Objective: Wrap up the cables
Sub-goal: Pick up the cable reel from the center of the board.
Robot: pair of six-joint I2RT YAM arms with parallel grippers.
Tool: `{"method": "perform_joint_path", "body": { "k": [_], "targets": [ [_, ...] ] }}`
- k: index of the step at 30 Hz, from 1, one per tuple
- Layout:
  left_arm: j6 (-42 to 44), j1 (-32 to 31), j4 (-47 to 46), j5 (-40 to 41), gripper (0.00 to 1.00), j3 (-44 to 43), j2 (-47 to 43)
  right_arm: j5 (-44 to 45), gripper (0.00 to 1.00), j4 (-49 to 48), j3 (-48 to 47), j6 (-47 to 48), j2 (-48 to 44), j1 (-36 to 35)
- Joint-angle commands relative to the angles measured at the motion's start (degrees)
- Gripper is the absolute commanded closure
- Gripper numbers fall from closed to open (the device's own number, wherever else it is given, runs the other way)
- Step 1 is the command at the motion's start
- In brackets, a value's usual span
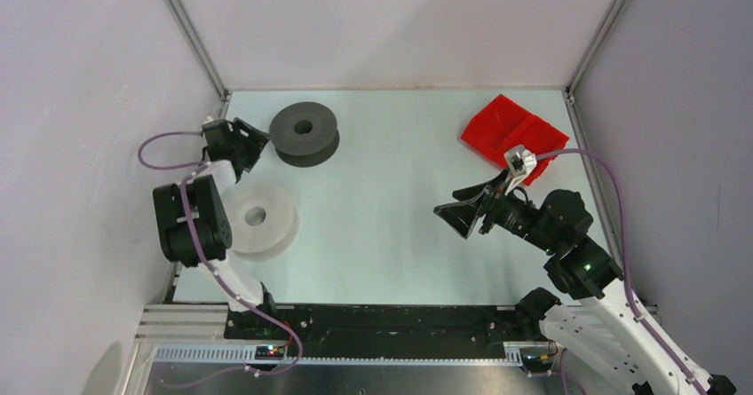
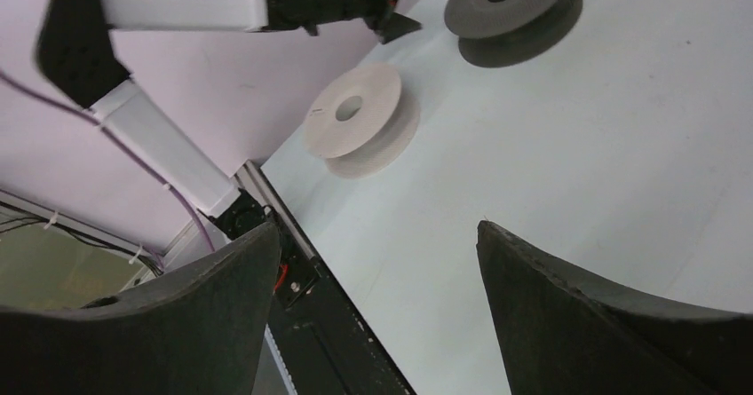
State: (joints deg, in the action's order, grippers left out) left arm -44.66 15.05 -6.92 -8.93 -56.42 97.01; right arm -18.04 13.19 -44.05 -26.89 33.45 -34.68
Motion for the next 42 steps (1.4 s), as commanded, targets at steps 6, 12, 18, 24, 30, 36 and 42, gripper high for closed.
{"method": "perform_joint_path", "body": {
  "k": [6,12,18,24,30,36,42],
  "targets": [
    [-4.43,0.42,-17.27,-15.34,0.32,-5.79,11.06,-3.49,0.15,-4.87,0.72,0.79,-2.23,-0.46],
    [-7.47,0.37,-21.46,-22.1,0.37,-8.29,15.31,-2.82,0.15,-4.88,0.72,0.32,-2.72,-0.66],
    [-10.47,0.08,-25.02,-25.42,0.46,-9.16,17.72,-1.33,0.15,-4.94,0.72,-0.56,-4.67,-0.69],
    [-12.22,-0.3,-25.74,-25.4,0.77,-8.28,16.73,-0.81,0.15,-3.35,0.72,-1.29,-6.4,-0.8],
    [-12.59,-1.69,-25.67,-22.9,0.99,-6.3,13.08,0.94,0.15,-1.92,1.27,-1.7,-7.28,-0.93],
    [-11.6,-4.35,-22.79,-20.47,1.0,-4.88,6.44,3.87,0.15,-0.39,2.08,-2.39,-7.62,-0.97],
    [2.78,-10.04,-6.62,-9.75,1.0,-6.43,-3.3,4.39,0.15,-0.93,2.94,-2.88,-7.45,-0.99]
  ]
}}
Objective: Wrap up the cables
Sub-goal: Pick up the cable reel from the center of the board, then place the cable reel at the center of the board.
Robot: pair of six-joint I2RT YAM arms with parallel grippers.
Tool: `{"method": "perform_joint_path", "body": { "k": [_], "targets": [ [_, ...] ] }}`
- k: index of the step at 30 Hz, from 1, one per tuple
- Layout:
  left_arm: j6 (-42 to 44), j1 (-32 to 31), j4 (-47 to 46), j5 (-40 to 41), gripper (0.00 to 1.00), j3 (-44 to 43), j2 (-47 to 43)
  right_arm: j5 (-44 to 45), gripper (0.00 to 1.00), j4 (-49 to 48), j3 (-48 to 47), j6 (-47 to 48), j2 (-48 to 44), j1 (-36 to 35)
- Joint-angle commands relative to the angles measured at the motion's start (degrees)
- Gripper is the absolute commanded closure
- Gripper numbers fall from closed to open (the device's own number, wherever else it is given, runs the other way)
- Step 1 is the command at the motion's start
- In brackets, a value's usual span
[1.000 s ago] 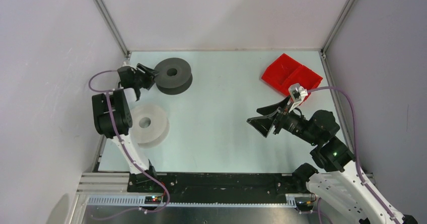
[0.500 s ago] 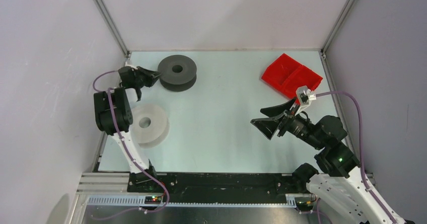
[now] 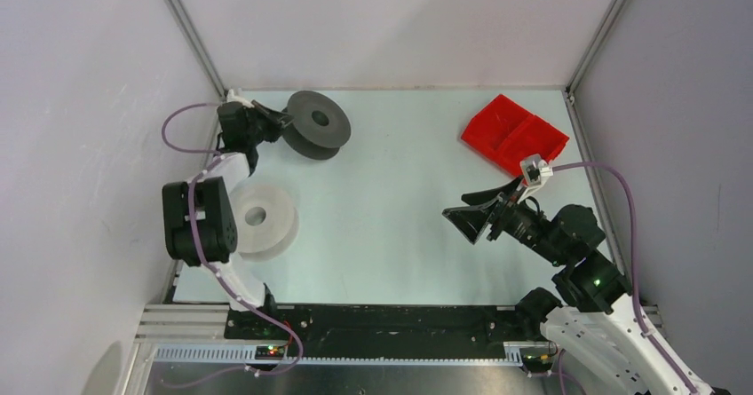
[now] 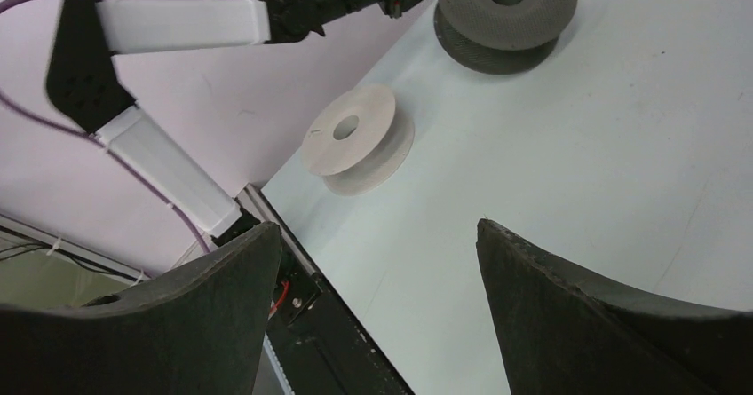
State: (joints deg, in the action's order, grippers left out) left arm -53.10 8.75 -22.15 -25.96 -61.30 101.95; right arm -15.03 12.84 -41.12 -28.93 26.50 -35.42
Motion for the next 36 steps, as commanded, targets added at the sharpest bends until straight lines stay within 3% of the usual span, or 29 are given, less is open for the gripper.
{"method": "perform_joint_path", "body": {
  "k": [1,6,10,17,21,25,30,33,36],
  "targets": [
    [14.39,-4.67,12.02,9.22,1.0,-1.81,-10.15,1.47,0.15,-0.47,-0.01,-0.81,-0.27,-0.25],
    [25.57,-14.63,27.0,18.2,1.0,-5.82,-16.34,2.61,0.15,-0.22,0.14,-0.35,0.73,-0.26],
    [29.84,-22.3,35.88,23.27,1.0,-6.79,-22.89,2.83,0.15,-0.44,0.76,0.01,1.7,-0.23],
    [38.07,-39.53,42.99,32.78,1.0,-7.45,-29.44,5.07,0.14,-0.61,1.39,1.42,2.35,-0.03],
    [41.17,-46.29,45.57,35.55,1.0,-8.35,-29.97,5.43,0.14,-0.37,1.4,1.73,2.55,0.02],
    [42.65,-50.78,47.21,39.27,1.0,-9.0,-28.82,5.8,0.14,0.09,1.4,1.94,2.62,0.11],
    [41.72,-51.98,47.71,38.05,0.99,-9.61,-27.18,6.14,0.14,0.41,1.4,1.9,2.59,0.23],
    [41.63,-52.01,47.83,36.87,0.85,-10.26,-27.2,6.42,0.14,0.83,1.4,1.88,2.3,0.19],
    [42.08,-51.96,48.41,36.8,0.78,-11.01,-27.46,6.7,0.14,1.08,1.4,1.9,2.18,0.21]
  ]
}}
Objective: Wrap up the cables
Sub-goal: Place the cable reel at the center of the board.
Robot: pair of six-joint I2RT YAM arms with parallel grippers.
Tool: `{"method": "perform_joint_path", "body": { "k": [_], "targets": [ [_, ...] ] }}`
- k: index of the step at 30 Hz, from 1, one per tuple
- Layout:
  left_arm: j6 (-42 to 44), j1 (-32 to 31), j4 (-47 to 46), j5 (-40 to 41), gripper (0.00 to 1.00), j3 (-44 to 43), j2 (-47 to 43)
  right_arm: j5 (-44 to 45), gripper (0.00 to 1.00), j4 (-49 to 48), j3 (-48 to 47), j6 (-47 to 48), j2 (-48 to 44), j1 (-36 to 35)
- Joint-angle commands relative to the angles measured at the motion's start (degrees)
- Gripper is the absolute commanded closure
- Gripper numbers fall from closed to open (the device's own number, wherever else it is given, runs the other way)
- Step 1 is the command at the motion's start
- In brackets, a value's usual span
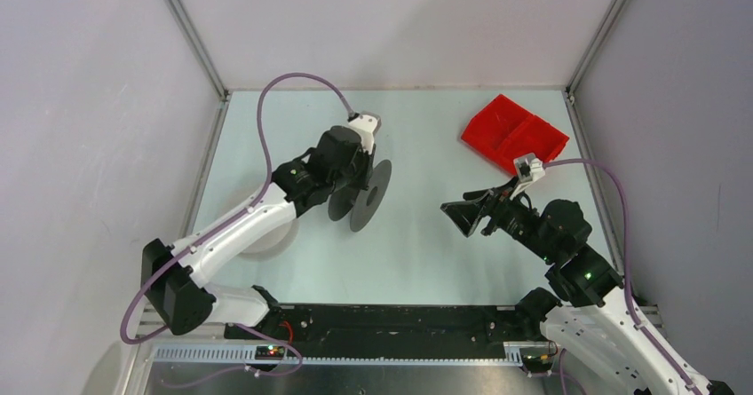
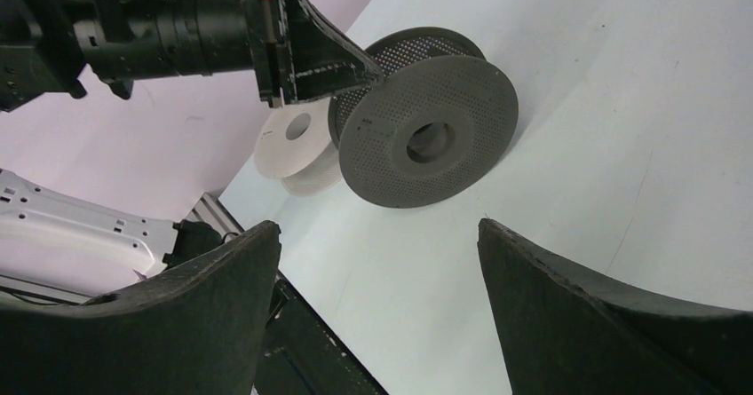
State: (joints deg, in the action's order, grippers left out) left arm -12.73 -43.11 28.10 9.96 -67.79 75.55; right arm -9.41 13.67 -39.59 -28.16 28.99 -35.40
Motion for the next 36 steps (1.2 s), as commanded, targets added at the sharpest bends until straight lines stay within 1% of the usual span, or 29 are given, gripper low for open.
{"method": "perform_joint_path", "body": {
  "k": [1,7,10,14,18,22,28,30,32,34,35,36],
  "targets": [
    [1.91,-0.11,-1.56,1.06,0.74,-4.96,-1.12,1.16,0.14,0.29,-0.13,1.2,-0.4,0.22],
    [3.53,1.06,3.47,2.97,0.63,-7.68,-2.28,1.21,0.14,0.34,-0.13,1.83,-0.54,0.41],
    [4.36,5.1,6.04,2.83,0.54,-8.11,-3.14,0.92,0.14,0.3,-0.13,2.01,-0.66,0.5],
    [5.62,9.96,9.57,0.09,0.48,-7.52,-4.24,0.86,0.13,0.15,-0.13,2.18,-0.85,0.52],
    [7.97,11.18,10.22,-2.77,0.43,-5.74,-3.46,0.98,0.13,-0.06,-0.13,2.24,-0.84,0.51],
    [10.07,11.21,10.41,-6.87,0.42,-4.6,-0.89,0.66,0.13,-0.22,0.1,2.33,-0.76,0.56],
    [11.3,11.3,10.35,-7.05,0.43,-4.79,2.81,0.93,0.13,0.14,0.42,2.57,-1.02,0.63],
    [11.86,11.41,10.4,-6.21,0.47,-5.04,4.72,1.04,0.12,0.14,0.48,2.58,-1.04,0.6],
    [12.04,11.76,10.44,-5.93,0.54,-5.09,6.14,1.01,0.12,0.19,0.47,2.59,-1.12,0.59],
    [11.83,12.01,10.4,-5.65,0.61,-5.34,6.69,1.05,0.12,0.47,0.48,2.59,-1.09,0.66],
    [11.61,12.07,10.4,-5.67,0.67,-5.51,6.7,1.1,0.13,0.5,0.53,2.59,-1.08,0.71],
    [11.47,12.12,10.49,-5.84,0.71,-5.56,6.49,1.29,0.13,0.53,0.54,2.54,-1.02,0.73]
  ]
}}
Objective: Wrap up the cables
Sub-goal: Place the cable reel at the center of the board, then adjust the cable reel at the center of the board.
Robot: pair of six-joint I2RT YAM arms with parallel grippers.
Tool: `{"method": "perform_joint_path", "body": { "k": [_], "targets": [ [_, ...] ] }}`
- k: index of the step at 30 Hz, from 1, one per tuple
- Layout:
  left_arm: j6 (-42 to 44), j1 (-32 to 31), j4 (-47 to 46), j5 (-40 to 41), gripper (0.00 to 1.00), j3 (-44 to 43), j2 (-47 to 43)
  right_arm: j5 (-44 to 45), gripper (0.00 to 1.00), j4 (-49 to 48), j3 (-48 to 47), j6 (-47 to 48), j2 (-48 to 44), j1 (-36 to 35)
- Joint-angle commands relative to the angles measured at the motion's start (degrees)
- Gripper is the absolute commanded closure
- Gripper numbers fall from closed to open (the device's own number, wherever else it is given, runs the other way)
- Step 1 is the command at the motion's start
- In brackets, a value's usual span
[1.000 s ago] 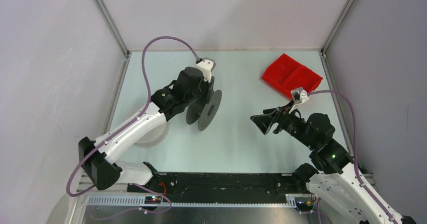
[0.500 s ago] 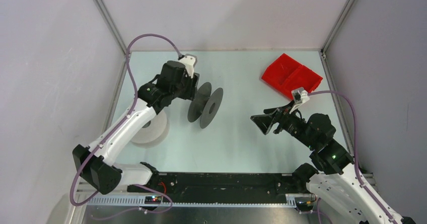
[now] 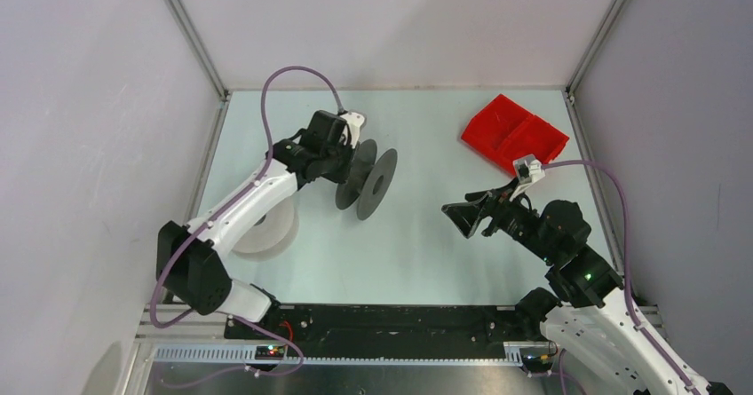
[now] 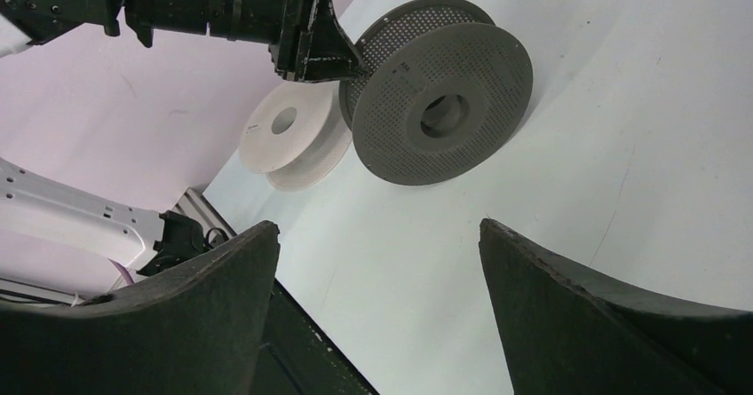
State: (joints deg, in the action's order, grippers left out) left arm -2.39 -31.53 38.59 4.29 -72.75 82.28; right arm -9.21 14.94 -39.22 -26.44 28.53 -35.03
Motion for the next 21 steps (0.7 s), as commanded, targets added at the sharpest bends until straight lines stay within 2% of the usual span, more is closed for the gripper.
{"method": "perform_joint_path", "body": {
  "k": [1,4,8,11,16,21],
  "targets": [
    [0.8,0.51,0.02,-0.54,0.78,-0.63,-0.84,1.2,0.13,-0.91,0.3,0.79,-0.4,0.39],
    [-0.54,0.46,0.12,-0.9,0.92,-0.38,-2.64,2.36,0.13,-1.91,0.66,0.53,0.72,0.41],
    [-2.51,0.12,0.9,-3.0,1.0,0.93,-6.22,3.24,0.14,-3.94,0.29,0.84,4.76,3.07],
    [-2.63,-1.79,1.5,-2.76,1.0,2.43,-9.81,2.08,0.15,-5.58,0.01,-0.44,8.79,8.58],
    [-2.72,-4.72,1.26,-1.77,1.0,4.7,-14.41,0.45,0.18,-10.27,-0.39,-0.98,15.48,22.4],
    [-3.89,-6.48,0.02,-5.83,1.0,6.08,-14.62,4.33,0.19,-14.33,-3.24,5.56,27.51,33.01]
  ]
}}
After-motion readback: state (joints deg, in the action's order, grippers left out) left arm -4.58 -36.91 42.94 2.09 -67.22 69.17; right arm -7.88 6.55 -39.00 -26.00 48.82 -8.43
